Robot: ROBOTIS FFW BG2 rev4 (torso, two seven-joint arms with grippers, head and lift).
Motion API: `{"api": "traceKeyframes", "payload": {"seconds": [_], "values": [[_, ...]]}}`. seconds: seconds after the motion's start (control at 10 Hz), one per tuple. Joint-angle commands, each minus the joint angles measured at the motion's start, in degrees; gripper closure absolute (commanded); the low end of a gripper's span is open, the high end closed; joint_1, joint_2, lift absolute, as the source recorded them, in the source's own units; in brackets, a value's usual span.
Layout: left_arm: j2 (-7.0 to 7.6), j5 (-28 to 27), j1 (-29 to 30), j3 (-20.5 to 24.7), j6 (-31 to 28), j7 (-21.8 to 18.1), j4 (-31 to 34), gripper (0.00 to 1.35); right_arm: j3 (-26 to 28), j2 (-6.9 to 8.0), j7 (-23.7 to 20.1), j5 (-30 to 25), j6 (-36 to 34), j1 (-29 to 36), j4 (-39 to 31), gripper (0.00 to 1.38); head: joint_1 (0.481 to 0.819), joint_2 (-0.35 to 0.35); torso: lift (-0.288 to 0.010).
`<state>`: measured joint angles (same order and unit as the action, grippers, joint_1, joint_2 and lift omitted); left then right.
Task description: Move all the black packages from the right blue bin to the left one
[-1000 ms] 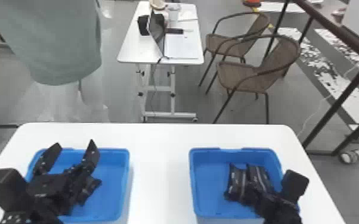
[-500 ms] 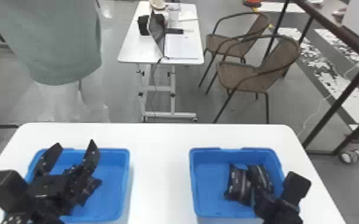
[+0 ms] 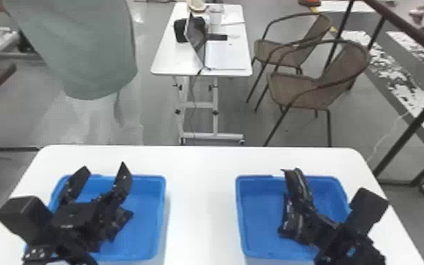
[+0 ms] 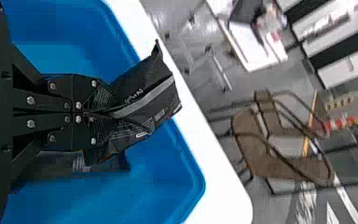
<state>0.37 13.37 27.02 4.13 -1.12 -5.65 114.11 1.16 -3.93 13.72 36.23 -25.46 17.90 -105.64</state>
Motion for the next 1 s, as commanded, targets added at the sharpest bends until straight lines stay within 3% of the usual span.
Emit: {"api": "traceKeyframes", "payload": {"seconds": [0.0,0.1,0.3,0.5,0.9], "values": [[-0.02,3.77,-1.18,0.53,-2.66,0.03,0.15,0.28,-0.37,-2.40,-5.02,1.21,-5.74,-0.94,-4.14,1.21,0.695,0.007,-0.042],[0.33,7.72,-2.15,0.96,-5.38,0.03,0.24,0.28,-1.52,-3.45,-8.36,0.86,-8.55,-3.05,-5.37,1.21,0.695,0.042,-0.042],[2.35,13.44,-4.08,-0.18,-8.28,0.03,0.24,0.28,-5.21,-3.63,-18.29,-1.42,-12.42,-11.22,-1.85,1.21,0.695,0.103,-0.042],[4.20,13.53,-6.10,-1.94,-9.16,0.03,0.24,0.25,-10.83,-3.71,-26.20,-5.47,-13.04,-18.43,2.45,1.21,0.695,0.142,-0.042],[4.46,16.78,-9.44,-4.48,-13.29,-1.47,0.15,0.15,-19.36,-4.59,-37.37,-6.87,-10.84,-27.40,10.98,1.21,0.695,0.212,-0.042]]}}
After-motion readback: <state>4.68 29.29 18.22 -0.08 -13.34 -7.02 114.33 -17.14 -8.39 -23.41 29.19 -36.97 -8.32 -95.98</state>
